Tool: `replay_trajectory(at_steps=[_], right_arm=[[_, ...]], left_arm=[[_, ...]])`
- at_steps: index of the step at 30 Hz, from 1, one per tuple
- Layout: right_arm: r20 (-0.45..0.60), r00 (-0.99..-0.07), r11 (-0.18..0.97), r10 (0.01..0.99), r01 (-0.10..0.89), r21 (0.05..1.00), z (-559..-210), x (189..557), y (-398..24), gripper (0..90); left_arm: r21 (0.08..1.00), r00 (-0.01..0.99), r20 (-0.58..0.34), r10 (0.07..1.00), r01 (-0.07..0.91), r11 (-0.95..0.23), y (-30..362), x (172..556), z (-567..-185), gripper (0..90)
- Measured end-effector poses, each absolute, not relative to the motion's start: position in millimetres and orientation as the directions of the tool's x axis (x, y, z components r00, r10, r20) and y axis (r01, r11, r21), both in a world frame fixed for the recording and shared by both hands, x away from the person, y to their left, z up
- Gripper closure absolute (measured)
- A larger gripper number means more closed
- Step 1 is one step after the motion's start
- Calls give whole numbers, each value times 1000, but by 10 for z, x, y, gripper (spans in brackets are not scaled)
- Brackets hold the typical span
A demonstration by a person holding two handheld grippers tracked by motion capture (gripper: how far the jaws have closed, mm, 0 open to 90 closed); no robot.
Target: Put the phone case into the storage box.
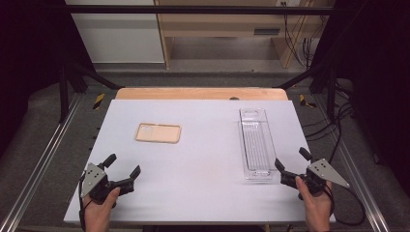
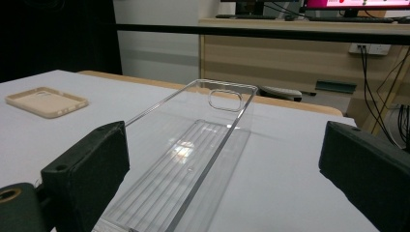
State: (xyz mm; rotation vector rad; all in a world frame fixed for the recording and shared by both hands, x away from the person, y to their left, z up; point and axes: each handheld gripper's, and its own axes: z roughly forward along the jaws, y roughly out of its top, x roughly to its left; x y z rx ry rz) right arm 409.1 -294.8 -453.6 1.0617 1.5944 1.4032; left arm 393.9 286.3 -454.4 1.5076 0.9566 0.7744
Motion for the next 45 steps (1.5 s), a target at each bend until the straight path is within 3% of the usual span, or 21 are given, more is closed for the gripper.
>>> replay_trajectory(at_steps=[7, 16, 32, 45], right_arm=[[-5, -357, 46, 934, 107, 993, -4534, 4083, -2971, 33], [7, -341, 31, 940, 107, 994, -4534, 4078, -3017, 24], [-16, -352, 58, 936, 109, 992, -4542, 4082, -2963, 20], [-23, -357, 67, 934, 110, 992, -4546, 4080, -2940, 20]], left_arm=[[971, 446, -33, 895, 227, -77, 2849, 3972, -4501, 27], [934, 473, -11, 881, 320, -160, 2689, 4356, -4391, 31], [866, 501, 68, 862, 400, -301, 2273, 4906, -4407, 35], [854, 470, 75, 879, 424, -300, 2050, 5186, -4451, 51]])
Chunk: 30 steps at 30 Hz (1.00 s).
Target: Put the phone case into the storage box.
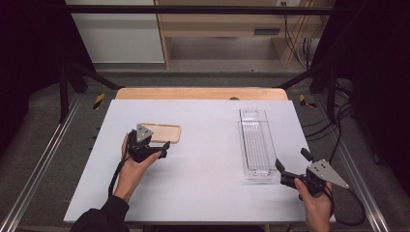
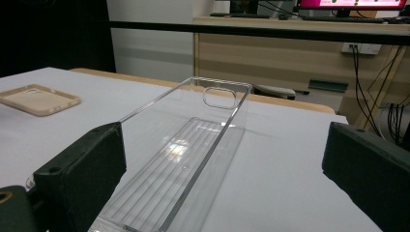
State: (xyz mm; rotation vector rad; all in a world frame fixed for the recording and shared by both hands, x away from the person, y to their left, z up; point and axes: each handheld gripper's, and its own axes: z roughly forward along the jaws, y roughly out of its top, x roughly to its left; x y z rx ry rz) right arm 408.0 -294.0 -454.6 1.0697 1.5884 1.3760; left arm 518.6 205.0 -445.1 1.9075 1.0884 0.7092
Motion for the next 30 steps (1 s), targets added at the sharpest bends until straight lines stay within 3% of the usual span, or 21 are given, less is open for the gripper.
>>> replay_trajectory(at_steps=[14, 19, 20, 26, 27, 28, 29, 30], right_arm=[[-23, -358, 67, 934, 112, 991, -4550, 4082, -2948, 20], [-17, -355, 62, 935, 115, 991, -4547, 4077, -2961, 21], [-15, -353, 58, 935, 112, 992, -4545, 4075, -2965, 22], [-12, -354, 55, 935, 112, 992, -4545, 4072, -2973, 24], [-13, -353, 56, 936, 111, 992, -4545, 4072, -2975, 24], [-12, -353, 55, 936, 112, 992, -4545, 4072, -2978, 24], [-12, -353, 55, 936, 112, 992, -4545, 4072, -2978, 24], [-11, -353, 54, 936, 113, 992, -4546, 4072, -2981, 25]], left_arm=[[846, 470, 89, 878, 430, -316, 1808, 5361, -4480, 97], [844, 463, 101, 881, 430, -322, 1735, 5392, -4485, 249], [841, 465, 108, 879, 429, -330, 1709, 5403, -4510, 333], [833, 467, 106, 878, 441, -335, 1666, 5447, -4576, 577], [832, 463, 109, 880, 442, -335, 1662, 5457, -4587, 577], [831, 465, 102, 879, 446, -333, 1661, 5471, -4600, 669], [829, 468, 99, 878, 450, -333, 1660, 5483, -4612, 669], [826, 466, 98, 879, 454, -333, 1658, 5497, -4627, 745]])
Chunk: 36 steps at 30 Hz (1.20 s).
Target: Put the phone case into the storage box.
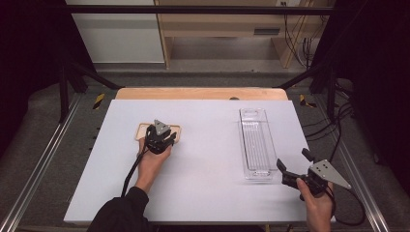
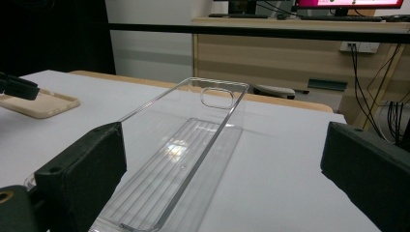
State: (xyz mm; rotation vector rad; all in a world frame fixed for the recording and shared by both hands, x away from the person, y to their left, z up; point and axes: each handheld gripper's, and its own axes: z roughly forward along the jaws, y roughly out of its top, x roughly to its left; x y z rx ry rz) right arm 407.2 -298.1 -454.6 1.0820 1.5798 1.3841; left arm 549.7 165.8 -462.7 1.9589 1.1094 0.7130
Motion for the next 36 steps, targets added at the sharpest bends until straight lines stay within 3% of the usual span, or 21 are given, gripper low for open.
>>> replay_trajectory(at_steps=[7, 16, 21, 36], right_arm=[[-4, -349, 45, 937, 112, 993, -4545, 4064, -2999, 26], [-3, -346, 46, 938, 115, 992, -4549, 4063, -3013, 26], [-3, -344, 44, 939, 113, 993, -4548, 4061, -3027, 26], [-6, -342, 48, 940, 115, 992, -4545, 4053, -3017, 27]], left_arm=[[792, 461, 54, 886, 521, -319, 1641, 5594, -4704, 899], [733, 449, 56, 892, 588, -342, 1549, 5712, -4749, 900], [720, 458, 2, 889, 616, -319, 1574, 5709, -4758, 900], [693, 603, -30, 797, 587, -418, 1293, 5203, -4739, 900]])
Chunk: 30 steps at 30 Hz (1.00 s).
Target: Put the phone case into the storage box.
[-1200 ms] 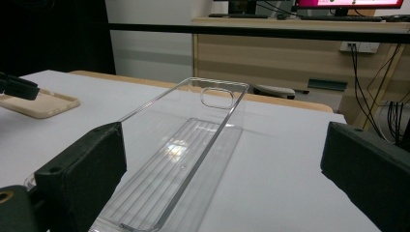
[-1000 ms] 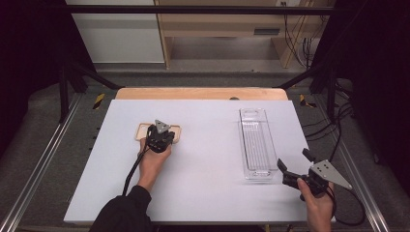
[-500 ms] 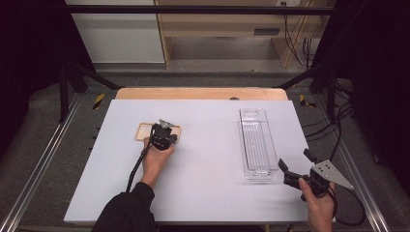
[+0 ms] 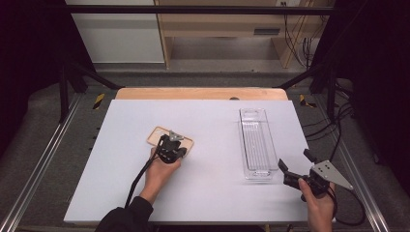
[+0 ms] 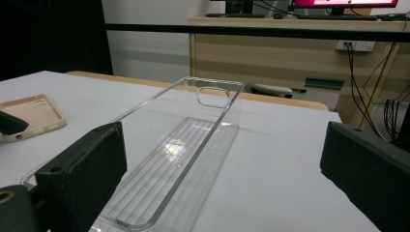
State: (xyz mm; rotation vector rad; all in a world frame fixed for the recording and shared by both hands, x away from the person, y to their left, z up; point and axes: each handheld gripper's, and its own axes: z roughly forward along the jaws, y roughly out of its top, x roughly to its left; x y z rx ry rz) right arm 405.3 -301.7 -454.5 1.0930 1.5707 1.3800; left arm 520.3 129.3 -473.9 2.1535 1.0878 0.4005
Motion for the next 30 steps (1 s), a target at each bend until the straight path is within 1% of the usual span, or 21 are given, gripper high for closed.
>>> replay_trajectory(at_steps=[5, 14, 30], right_arm=[[-9, -342, 52, 940, 116, 992, -4547, 4055, -3016, 27], [-13, -345, 56, 939, 114, 992, -4544, 4053, -3009, 25], [-18, -366, 53, 930, 84, 995, -4530, 4040, -2994, 27]], left_arm=[[697, 630, -51, 775, 578, -425, 1235, 5047, -4748, 900], [705, 666, -59, 743, 555, -442, 1145, 4812, -4764, 900], [709, 724, -70, 687, 520, -476, 966, 4538, -4778, 900]])
